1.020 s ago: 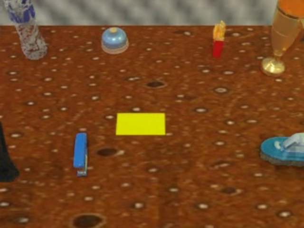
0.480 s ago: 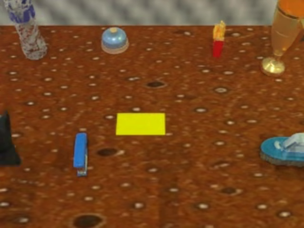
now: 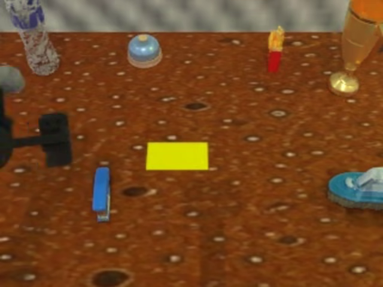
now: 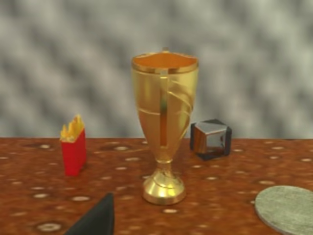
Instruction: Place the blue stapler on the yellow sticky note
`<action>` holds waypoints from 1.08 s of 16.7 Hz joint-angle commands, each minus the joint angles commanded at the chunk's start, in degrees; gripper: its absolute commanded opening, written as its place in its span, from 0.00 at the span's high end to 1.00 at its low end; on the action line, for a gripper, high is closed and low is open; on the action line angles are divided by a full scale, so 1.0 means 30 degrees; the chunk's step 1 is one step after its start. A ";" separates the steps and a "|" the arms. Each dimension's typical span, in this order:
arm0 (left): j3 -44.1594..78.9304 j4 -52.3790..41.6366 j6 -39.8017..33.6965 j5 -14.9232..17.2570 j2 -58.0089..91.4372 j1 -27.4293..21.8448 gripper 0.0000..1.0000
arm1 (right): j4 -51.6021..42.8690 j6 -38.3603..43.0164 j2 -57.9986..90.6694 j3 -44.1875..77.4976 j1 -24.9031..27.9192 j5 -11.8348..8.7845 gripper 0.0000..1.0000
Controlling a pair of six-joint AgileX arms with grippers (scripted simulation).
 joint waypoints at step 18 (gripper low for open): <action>1.1433 -0.8423 -0.3524 0.0023 1.5169 -0.2745 0.00 | 0.0000 0.0000 0.0000 0.0000 0.0000 0.0000 0.00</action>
